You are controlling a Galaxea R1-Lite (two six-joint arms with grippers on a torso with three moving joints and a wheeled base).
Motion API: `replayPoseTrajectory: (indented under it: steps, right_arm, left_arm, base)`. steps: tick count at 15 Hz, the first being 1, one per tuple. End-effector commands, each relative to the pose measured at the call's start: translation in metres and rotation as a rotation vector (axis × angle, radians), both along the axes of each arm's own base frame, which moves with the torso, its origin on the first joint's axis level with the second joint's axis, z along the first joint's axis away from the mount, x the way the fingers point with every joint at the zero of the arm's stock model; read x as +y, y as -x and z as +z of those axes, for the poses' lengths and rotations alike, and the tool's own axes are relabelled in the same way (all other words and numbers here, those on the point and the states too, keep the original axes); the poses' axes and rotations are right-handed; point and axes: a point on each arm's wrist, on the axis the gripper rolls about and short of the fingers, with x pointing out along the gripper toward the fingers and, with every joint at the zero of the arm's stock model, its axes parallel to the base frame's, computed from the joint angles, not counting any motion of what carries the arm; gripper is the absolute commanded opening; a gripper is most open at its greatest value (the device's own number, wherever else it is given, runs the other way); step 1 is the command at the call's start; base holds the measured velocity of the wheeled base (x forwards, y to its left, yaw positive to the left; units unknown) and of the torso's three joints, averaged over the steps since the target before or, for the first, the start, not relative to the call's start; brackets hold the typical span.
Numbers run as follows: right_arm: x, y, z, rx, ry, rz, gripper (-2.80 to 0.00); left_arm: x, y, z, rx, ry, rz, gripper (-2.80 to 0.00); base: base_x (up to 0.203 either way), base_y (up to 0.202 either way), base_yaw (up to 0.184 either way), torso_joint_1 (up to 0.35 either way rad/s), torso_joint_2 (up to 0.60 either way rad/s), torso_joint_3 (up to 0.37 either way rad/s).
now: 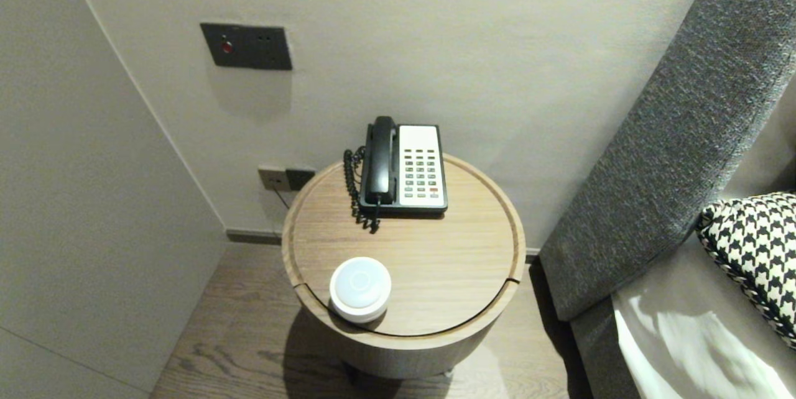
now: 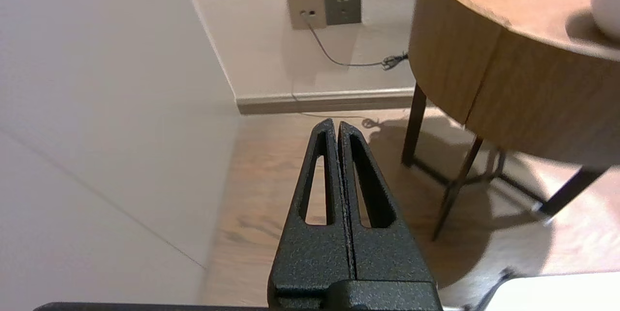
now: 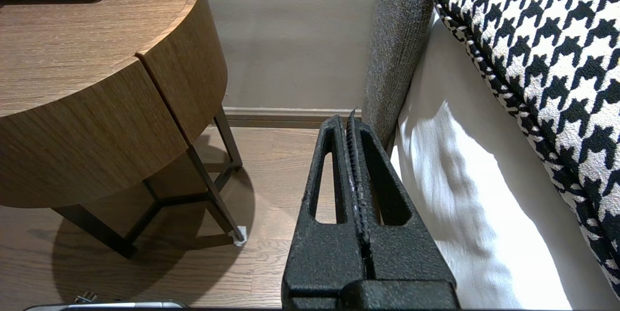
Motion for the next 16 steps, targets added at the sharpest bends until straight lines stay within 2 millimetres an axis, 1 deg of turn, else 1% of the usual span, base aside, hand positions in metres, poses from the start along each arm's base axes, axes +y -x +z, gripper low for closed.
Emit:
replayPoseTrajectory:
  steps: [1,3,7,16]
  right_arm:
    - [0.0,-0.003,-0.0111,0.039,0.0,0.001,-2.8]
    - [0.0,-0.003,-0.0111,0.039,0.0,0.001,-2.8]
    - [0.0,-0.003,-0.0109,0.037,0.0,0.001,-2.8]
    - [0.0,-0.003,-0.0111,0.039,0.0,0.001,-2.8]
  left_arm:
    - [0.0006,-0.0001,0.0003,0.0,0.071,0.026,-2.8]
    - [0.0006,-0.0001,0.0003,0.0,0.095,0.027,-2.8]
    - [-0.0002,-0.0001,0.0003,-0.001,0.01,-0.006,-2.8]
    - [-0.0001,0.0001,0.0007,-0.008,0.048,-0.005,-2.8]
  base:
    - [0.0,0.0,0.0,0.0,0.0,0.0]
    - [0.0,0.0,0.0,0.0,0.0,0.0]
    - [0.0,0.0,0.0,0.0,0.0,0.0]
    - [0.0,0.0,0.0,0.0,0.0,0.0]
